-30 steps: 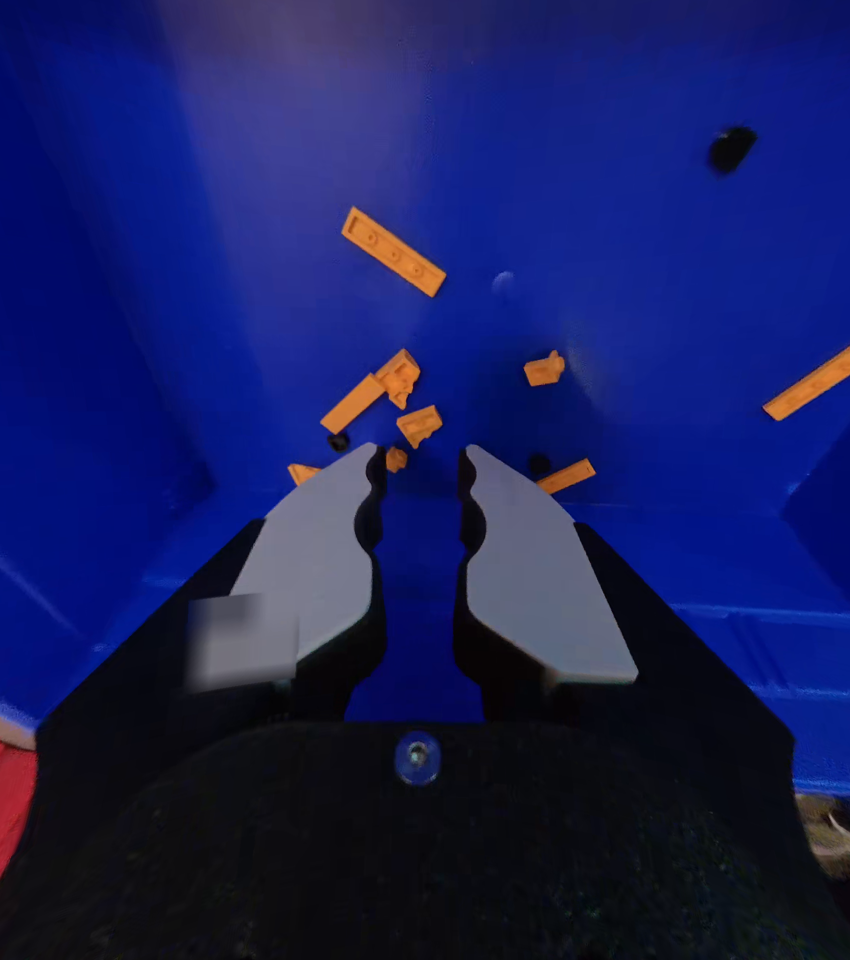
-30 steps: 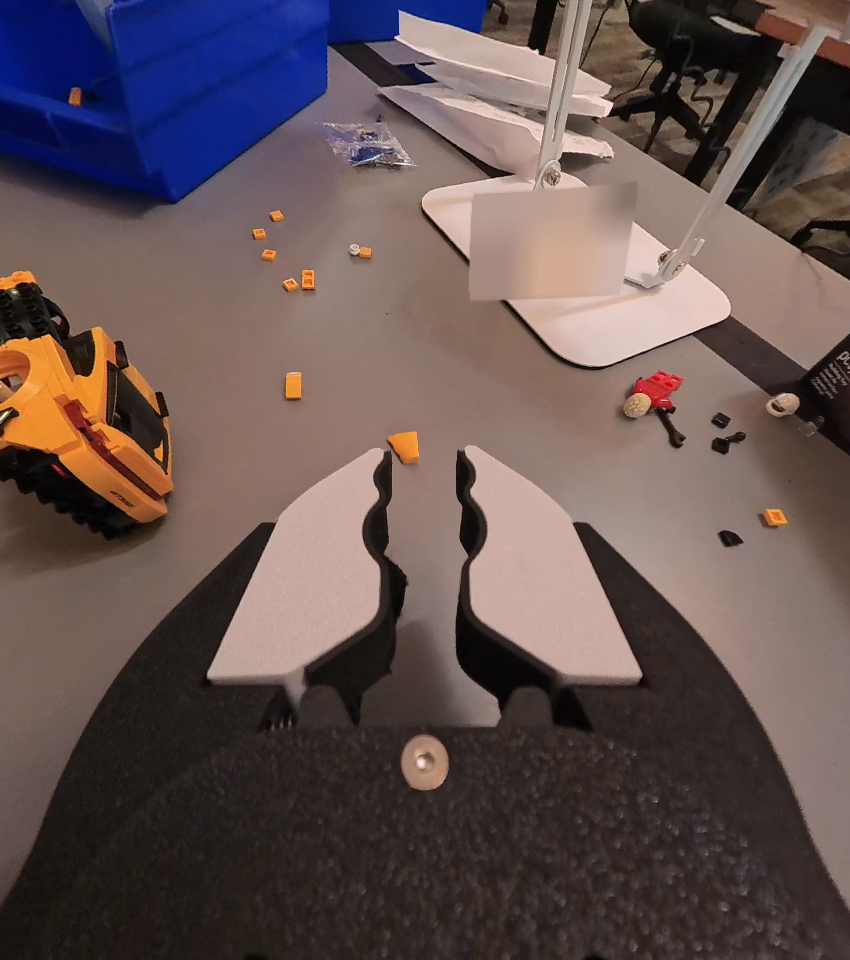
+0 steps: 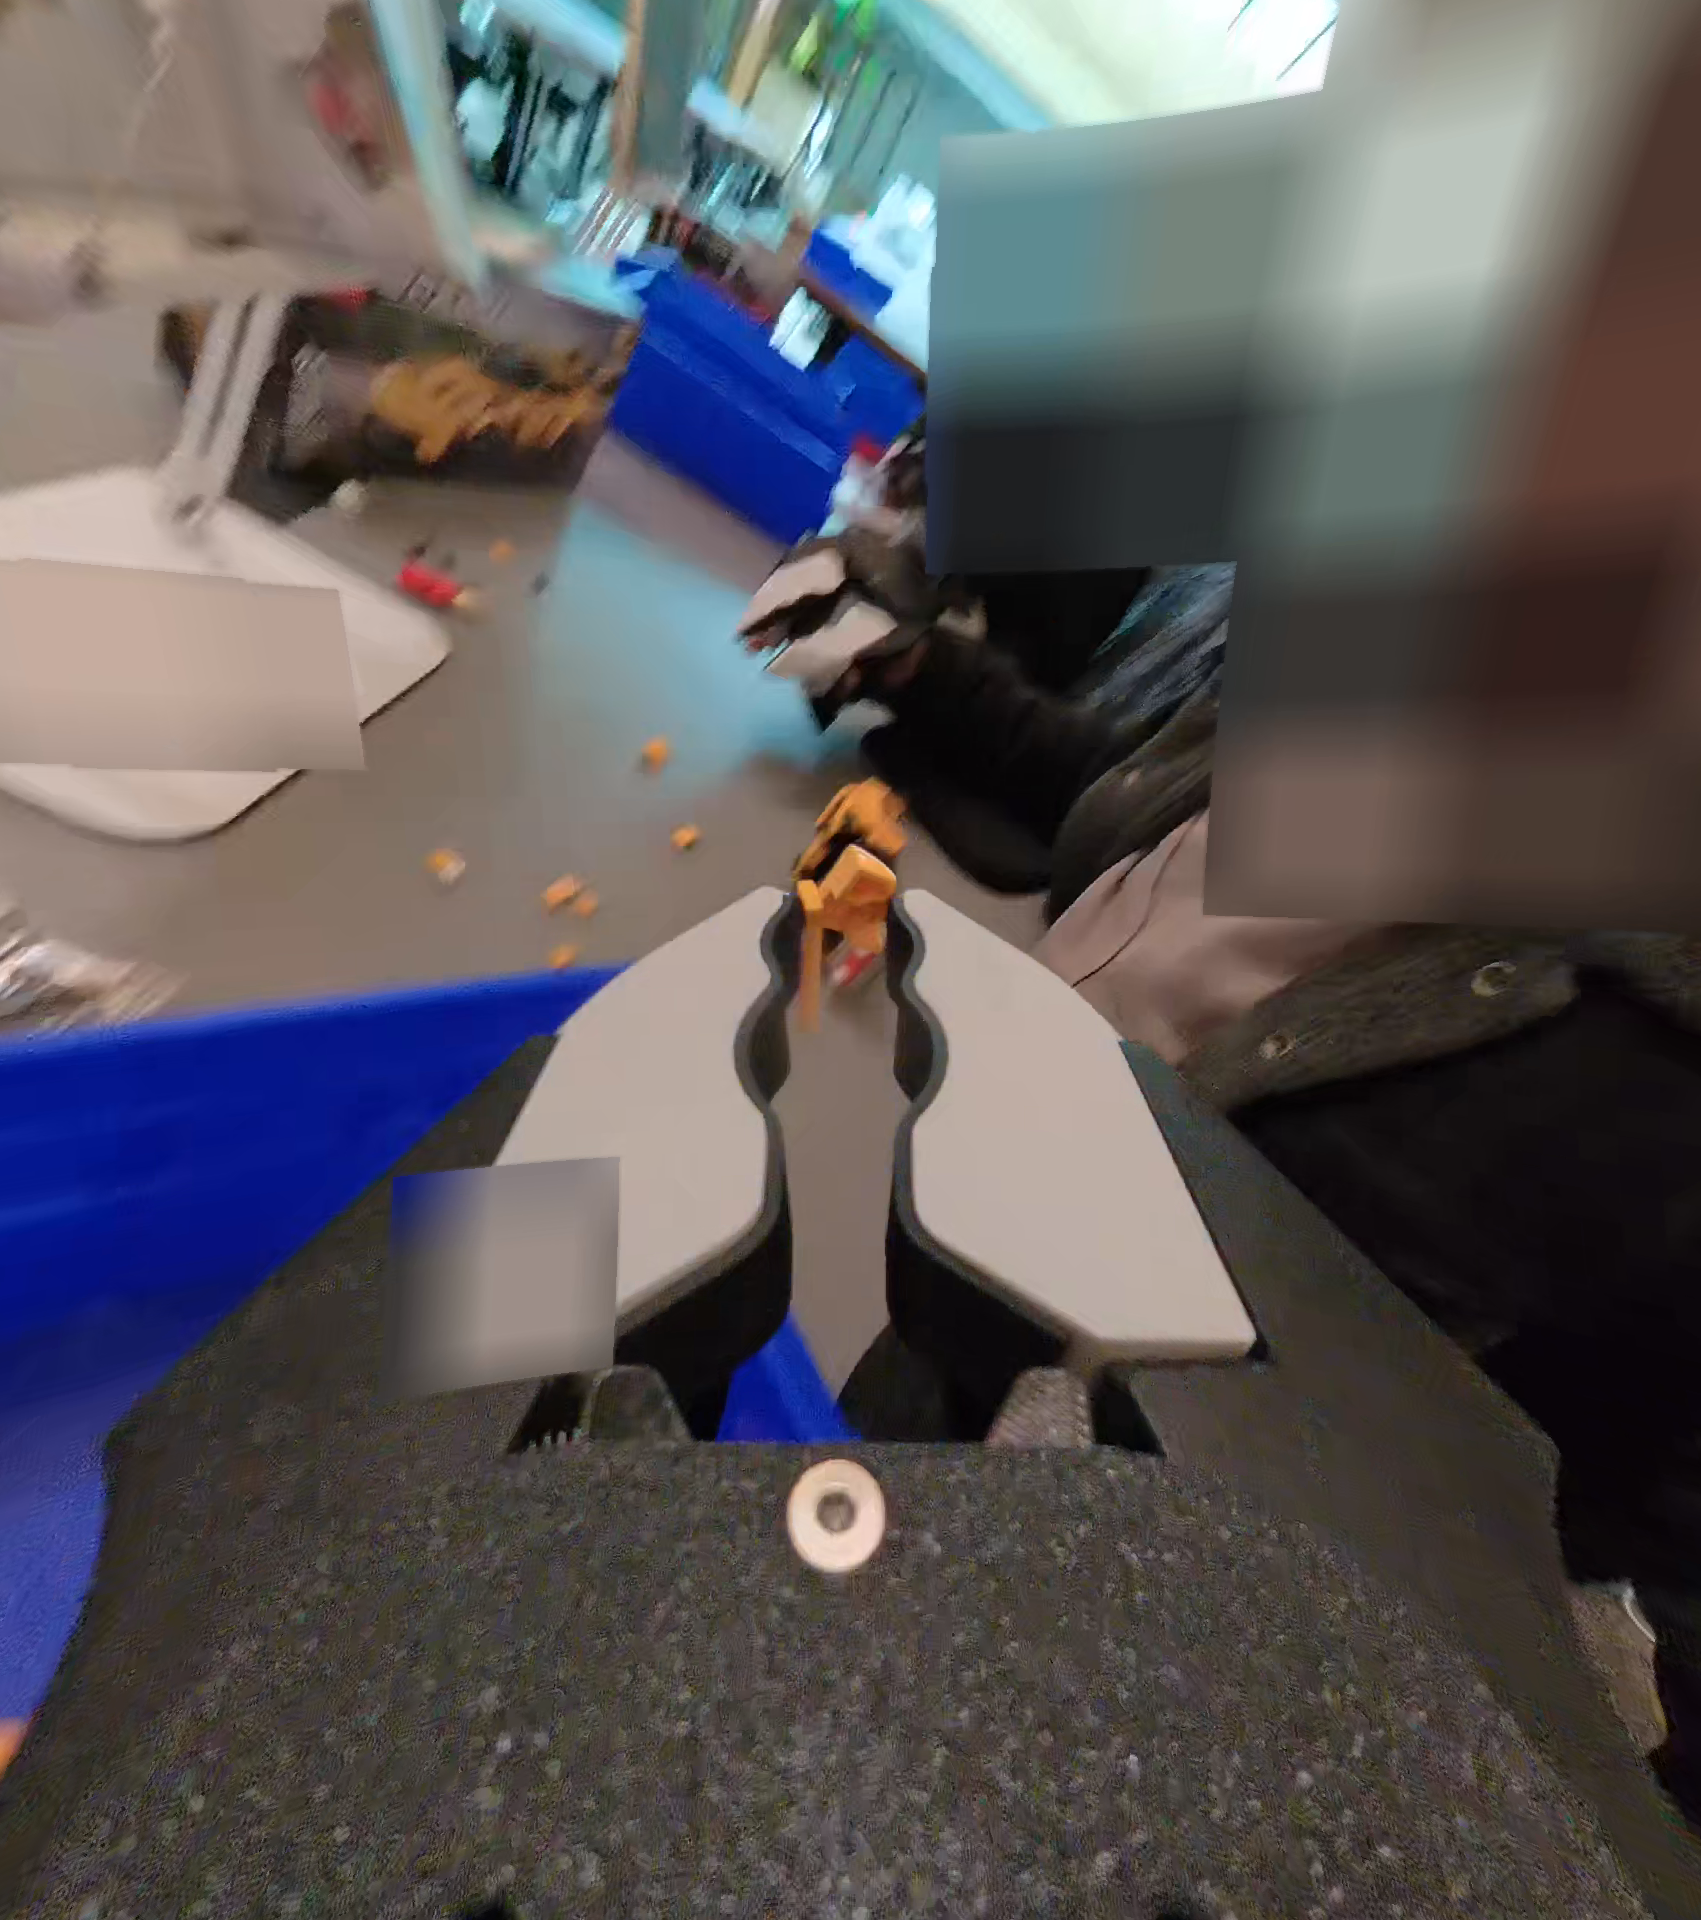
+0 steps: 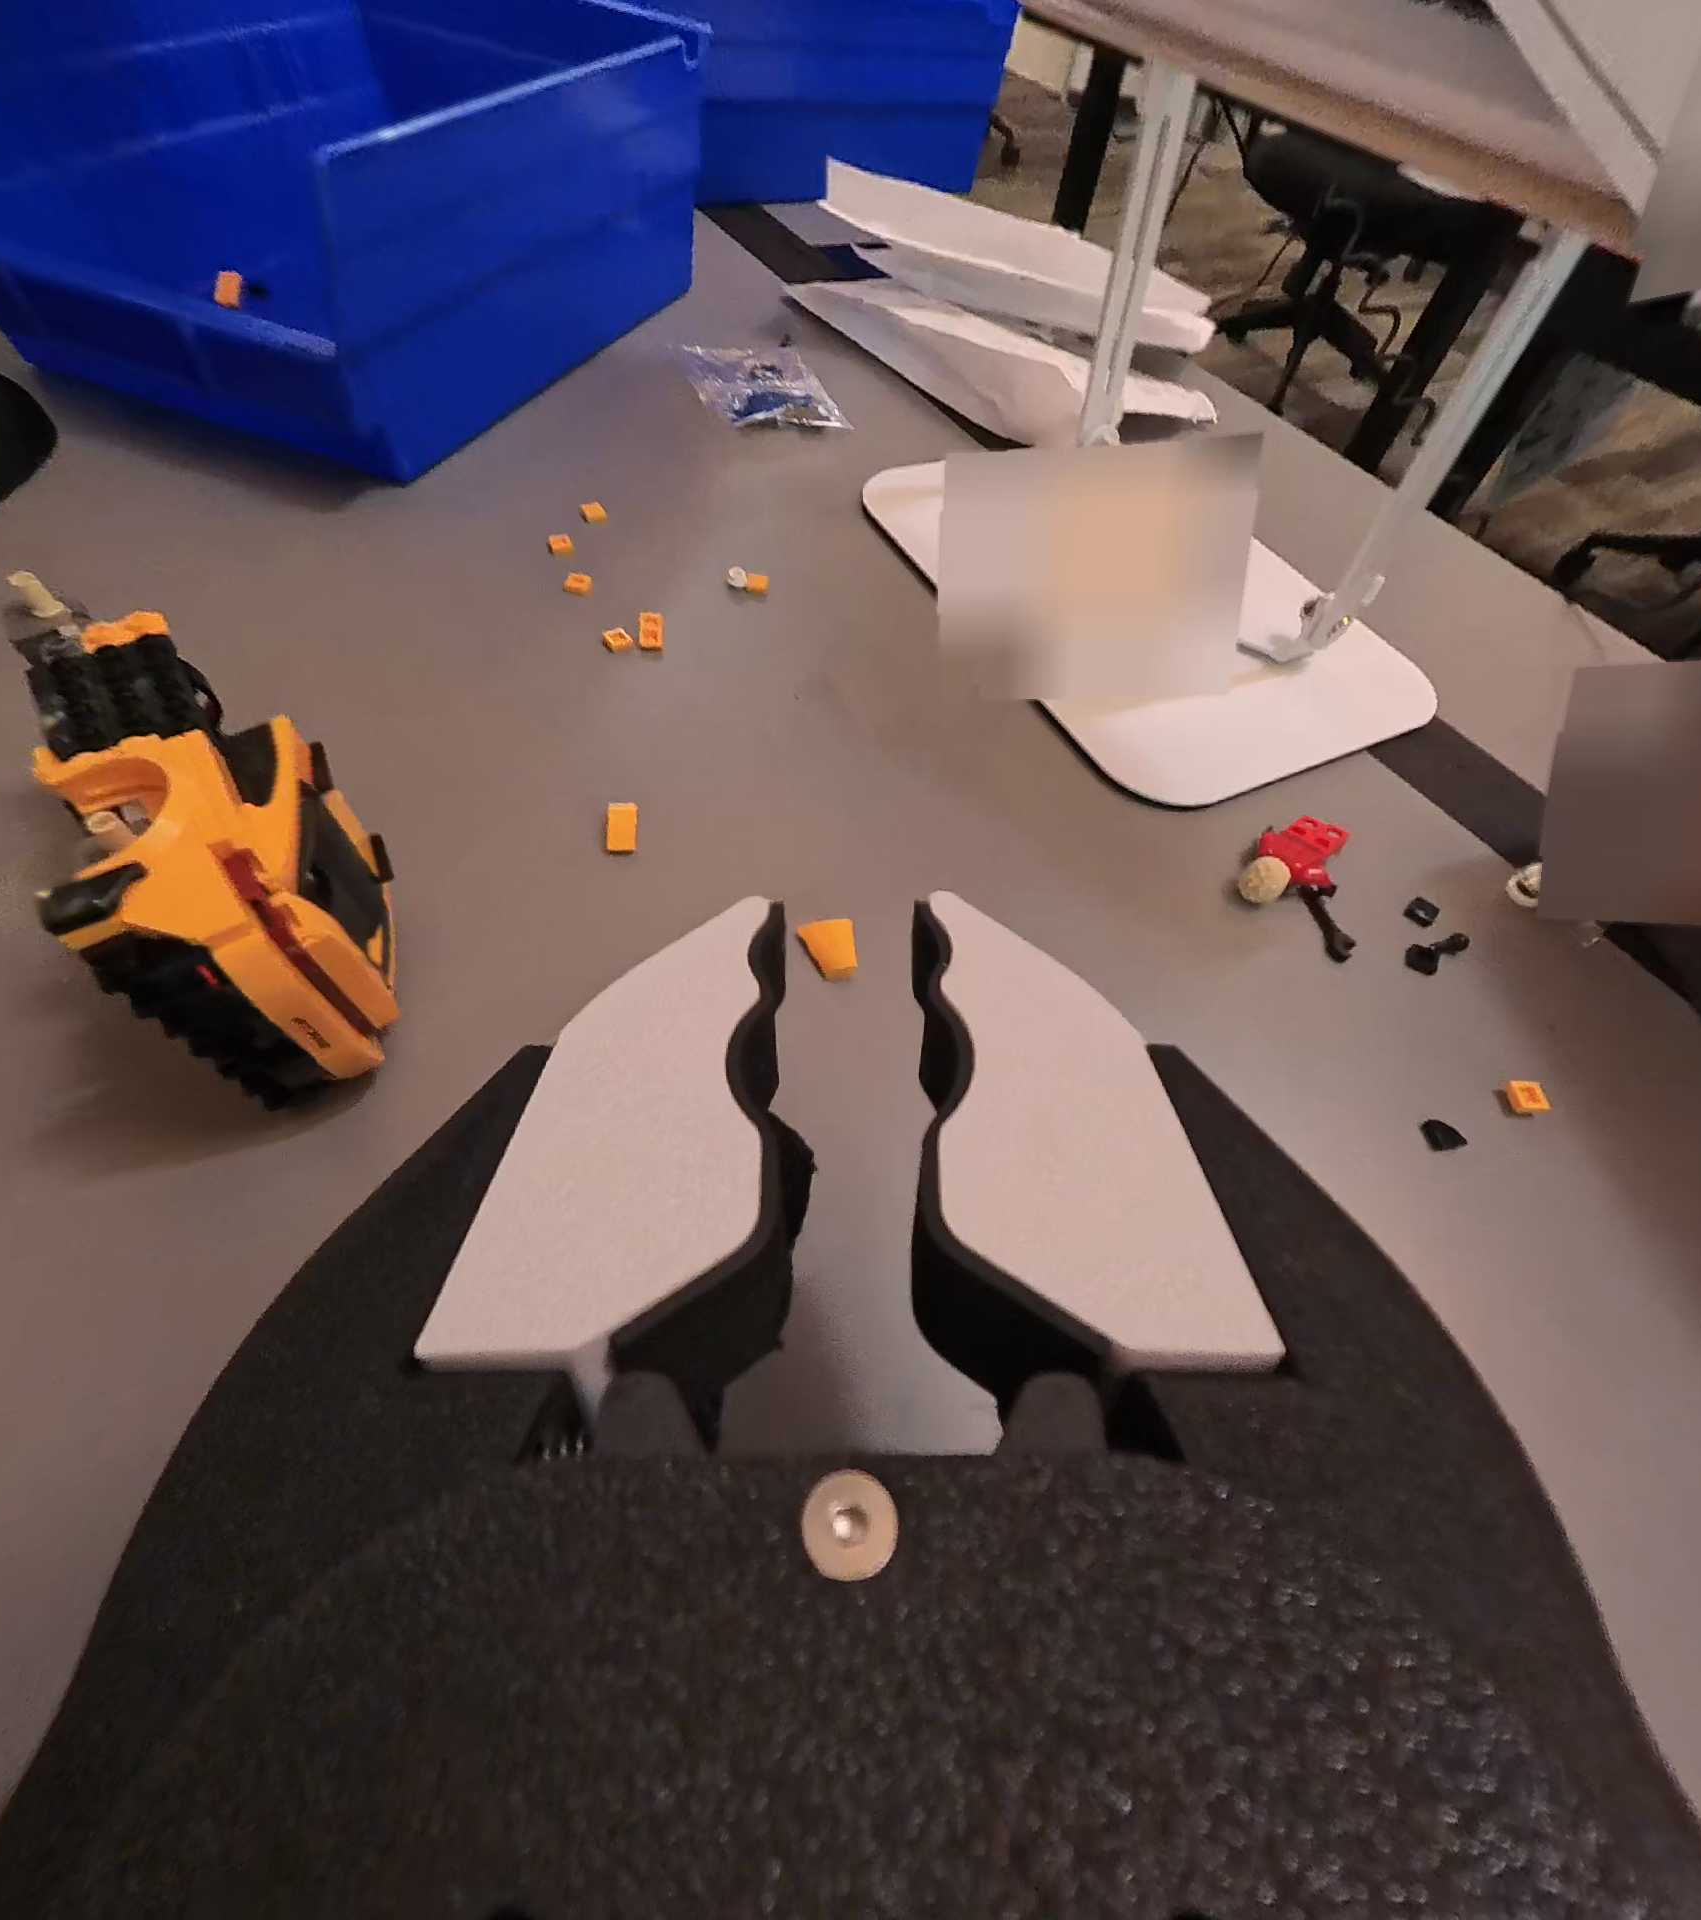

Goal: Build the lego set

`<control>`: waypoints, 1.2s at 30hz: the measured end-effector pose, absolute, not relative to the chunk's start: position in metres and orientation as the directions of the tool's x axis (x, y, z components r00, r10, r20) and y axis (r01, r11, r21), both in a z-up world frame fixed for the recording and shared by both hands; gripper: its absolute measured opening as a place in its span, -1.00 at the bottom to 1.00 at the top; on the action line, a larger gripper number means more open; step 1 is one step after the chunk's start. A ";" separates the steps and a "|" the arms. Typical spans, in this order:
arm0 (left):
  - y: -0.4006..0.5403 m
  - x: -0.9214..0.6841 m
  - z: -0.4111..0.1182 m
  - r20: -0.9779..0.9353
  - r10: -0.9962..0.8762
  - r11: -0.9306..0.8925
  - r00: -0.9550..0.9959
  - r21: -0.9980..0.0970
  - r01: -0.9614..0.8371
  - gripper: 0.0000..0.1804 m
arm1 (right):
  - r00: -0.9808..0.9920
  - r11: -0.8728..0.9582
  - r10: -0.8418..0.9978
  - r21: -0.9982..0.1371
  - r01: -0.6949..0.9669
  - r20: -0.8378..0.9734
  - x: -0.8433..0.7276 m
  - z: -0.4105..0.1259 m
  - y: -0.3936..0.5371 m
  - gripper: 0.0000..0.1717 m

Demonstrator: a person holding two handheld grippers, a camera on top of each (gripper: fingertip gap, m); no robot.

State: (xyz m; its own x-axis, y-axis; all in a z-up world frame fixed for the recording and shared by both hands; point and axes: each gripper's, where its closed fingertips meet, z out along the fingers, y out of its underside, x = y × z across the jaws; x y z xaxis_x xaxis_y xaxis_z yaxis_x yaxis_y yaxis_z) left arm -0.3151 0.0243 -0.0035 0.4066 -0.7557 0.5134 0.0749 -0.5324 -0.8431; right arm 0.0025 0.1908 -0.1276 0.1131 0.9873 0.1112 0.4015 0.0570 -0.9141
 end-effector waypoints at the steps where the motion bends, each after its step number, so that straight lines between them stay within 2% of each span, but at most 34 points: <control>1: 0.022 -0.306 0.002 0.502 -0.771 -0.510 0.391 -0.855 0.092 -0.83 | 0.107 0.066 0.987 -0.917 0.394 0.117 0.002 -0.125 0.188 -0.73; 12: 0.016 -0.293 0.009 0.517 -0.808 -0.461 0.281 -0.853 0.244 -0.83 | 0.051 0.152 0.983 -0.932 0.330 0.178 -0.009 -0.095 0.164 -0.74; 16: 0.023 -0.287 0.002 0.533 -0.797 -0.482 0.285 -0.845 0.231 -0.83 | -0.081 0.370 0.928 -0.881 0.295 0.363 -0.063 -0.051 0.135 -0.72; 21: 0.038 -0.278 -0.014 0.566 -0.745 -0.540 0.354 -0.822 0.179 -0.83 | -0.255 0.697 0.713 -0.698 0.162 0.653 -0.171 -0.005 0.076 -0.63; 27: 0.044 -0.284 -0.023 0.601 -0.677 -0.582 0.424 -0.790 0.190 -0.83 | -0.259 0.833 0.540 -0.552 0.032 0.801 -0.271 -0.014 0.044 -0.60; 33: 0.039 -0.303 -0.033 0.640 -0.632 -0.615 0.437 -0.757 0.221 -0.83 | -0.278 0.843 0.520 -0.538 0.010 0.808 -0.309 -0.031 0.037 -0.64; 36: 0.035 -0.307 -0.036 0.655 -0.621 -0.623 0.431 -0.746 0.236 -0.83 | -0.296 0.842 0.517 -0.540 0.005 0.803 -0.314 -0.037 0.034 -0.75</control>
State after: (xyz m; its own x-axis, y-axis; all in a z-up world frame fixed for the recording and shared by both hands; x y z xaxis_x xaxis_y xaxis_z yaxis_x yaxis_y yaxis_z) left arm -0.3073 0.0355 -0.0362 0.4315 -0.6206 0.6548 0.2360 -0.6229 -0.7459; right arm -0.3141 0.0340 -0.0365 -0.2960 0.5167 0.8034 0.0053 0.8420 -0.5395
